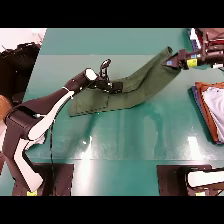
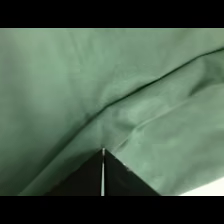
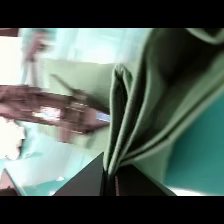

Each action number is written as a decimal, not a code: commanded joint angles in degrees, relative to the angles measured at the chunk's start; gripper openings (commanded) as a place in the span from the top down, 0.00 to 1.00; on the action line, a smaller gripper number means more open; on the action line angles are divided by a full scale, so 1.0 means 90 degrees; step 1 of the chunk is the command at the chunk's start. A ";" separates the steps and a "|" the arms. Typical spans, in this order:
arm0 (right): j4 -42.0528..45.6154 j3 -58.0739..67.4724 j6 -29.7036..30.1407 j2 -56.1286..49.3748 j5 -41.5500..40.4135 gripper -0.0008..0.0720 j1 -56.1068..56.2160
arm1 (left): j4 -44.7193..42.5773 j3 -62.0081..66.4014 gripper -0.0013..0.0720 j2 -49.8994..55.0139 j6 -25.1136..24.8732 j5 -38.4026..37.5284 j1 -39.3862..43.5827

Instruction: Fold the shirts.

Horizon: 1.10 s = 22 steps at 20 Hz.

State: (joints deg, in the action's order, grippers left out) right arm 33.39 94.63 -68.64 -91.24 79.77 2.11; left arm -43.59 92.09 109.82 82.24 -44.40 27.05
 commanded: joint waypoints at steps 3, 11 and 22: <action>-0.0097 0.0629 -0.0058 0.0357 -0.0478 0.97 0.1088 | -0.0044 0.0083 0.95 0.0146 0.0032 -0.0083 0.0066; -0.0095 0.0867 -0.0034 0.0325 -0.1052 0.97 0.2086 | -0.0486 0.0495 0.95 -0.0085 0.0090 -0.0308 -0.0175; -0.1100 0.0877 0.1003 -0.0967 -0.3568 0.97 0.4532 | -0.3065 0.0665 0.95 -0.3342 0.0527 -0.1780 -0.3303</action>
State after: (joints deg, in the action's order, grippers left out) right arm 29.58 102.43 -65.28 -95.07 57.14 35.46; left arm -66.26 97.97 86.98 86.76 -56.21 4.62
